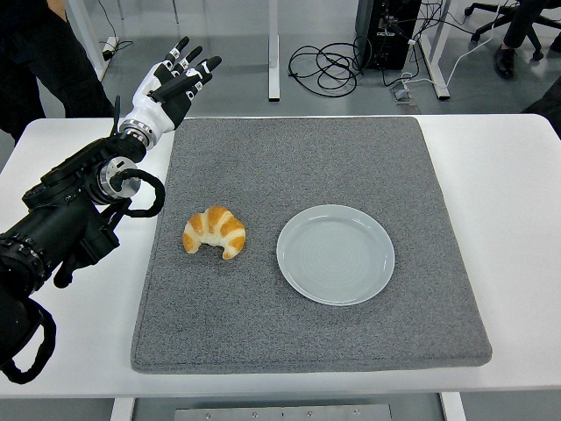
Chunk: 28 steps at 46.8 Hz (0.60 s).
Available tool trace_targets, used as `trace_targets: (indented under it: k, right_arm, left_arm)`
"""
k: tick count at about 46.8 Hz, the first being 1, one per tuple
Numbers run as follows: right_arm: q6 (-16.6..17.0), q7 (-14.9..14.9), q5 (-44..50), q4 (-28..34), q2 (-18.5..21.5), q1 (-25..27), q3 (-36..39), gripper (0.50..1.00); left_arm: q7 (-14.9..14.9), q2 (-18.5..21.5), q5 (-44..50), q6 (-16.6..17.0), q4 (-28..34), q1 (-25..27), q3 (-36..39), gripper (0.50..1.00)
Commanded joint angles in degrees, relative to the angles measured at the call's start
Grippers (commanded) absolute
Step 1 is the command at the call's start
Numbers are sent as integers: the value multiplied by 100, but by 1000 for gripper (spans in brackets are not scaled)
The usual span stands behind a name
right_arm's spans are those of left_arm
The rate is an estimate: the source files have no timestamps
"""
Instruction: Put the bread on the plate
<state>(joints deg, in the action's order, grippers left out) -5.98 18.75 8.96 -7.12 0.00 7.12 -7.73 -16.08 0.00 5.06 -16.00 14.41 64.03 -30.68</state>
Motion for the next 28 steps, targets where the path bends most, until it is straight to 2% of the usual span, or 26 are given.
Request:
trace_targets:
  k: [1,21,28]
  right_arm:
    - [0,-3,0,0,0,0,0,1000]
    - [0,-3,0,9,0,0,0,1000]
    - [0,6,0,0,0,0,0,1000]
  left_arm:
    - [-18,0,-5,0,0,-4,0,980]
    - [-53,0,56,26,0,31,-88,981]
    - [-44,0,65,141,0,48,-97,981]
